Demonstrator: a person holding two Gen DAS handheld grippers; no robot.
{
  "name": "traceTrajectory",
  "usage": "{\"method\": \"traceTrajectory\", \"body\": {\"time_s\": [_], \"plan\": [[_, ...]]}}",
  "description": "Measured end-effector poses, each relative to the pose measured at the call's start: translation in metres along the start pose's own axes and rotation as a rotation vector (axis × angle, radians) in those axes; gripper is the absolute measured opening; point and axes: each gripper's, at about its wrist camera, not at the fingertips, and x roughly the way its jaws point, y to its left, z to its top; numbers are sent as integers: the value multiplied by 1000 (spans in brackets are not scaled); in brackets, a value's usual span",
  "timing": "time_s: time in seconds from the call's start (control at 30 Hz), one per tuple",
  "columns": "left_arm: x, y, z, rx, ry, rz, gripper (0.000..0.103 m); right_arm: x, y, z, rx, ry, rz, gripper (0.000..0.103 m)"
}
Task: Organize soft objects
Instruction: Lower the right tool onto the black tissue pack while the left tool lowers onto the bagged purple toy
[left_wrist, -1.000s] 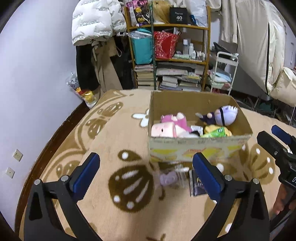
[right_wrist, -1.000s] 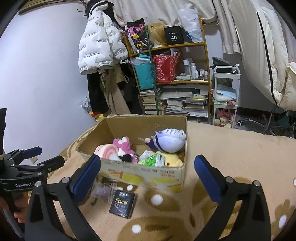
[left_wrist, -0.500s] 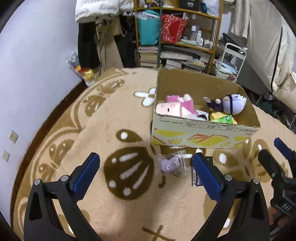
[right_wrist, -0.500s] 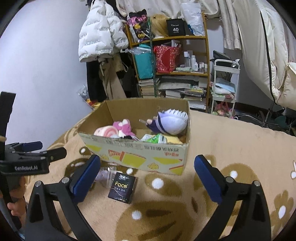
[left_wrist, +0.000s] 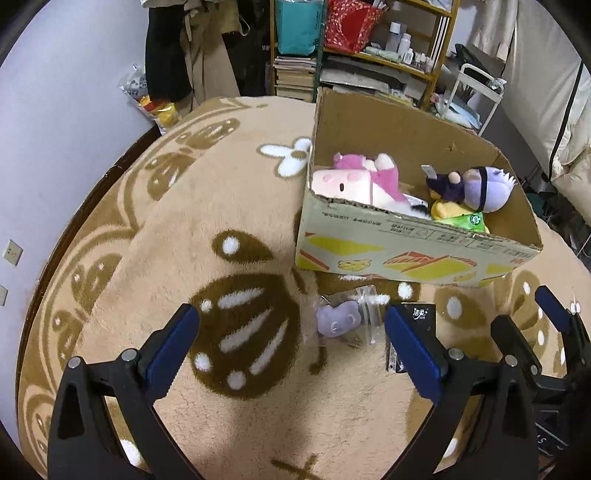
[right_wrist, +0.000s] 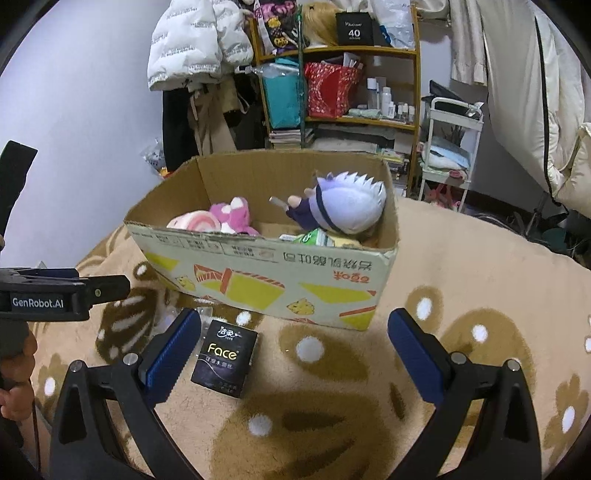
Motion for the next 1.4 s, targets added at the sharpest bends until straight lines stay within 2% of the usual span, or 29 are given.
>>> {"method": "traceTrajectory", "body": {"time_s": [0.6,1.0,1.27,1.4], "plan": [[41,5,14,-79,73,-36,100,45,10,-7,-12,86,25,103],[63,3,17,-91,118,-63,100,69,16,-17,-27,144,51,103],[80,4,17,-105,178,-93,100,84,12,-21,9,190,91,103],[89,3,17,-95,205,-95,100,86,15,-23,-10,186,81,103]]}}
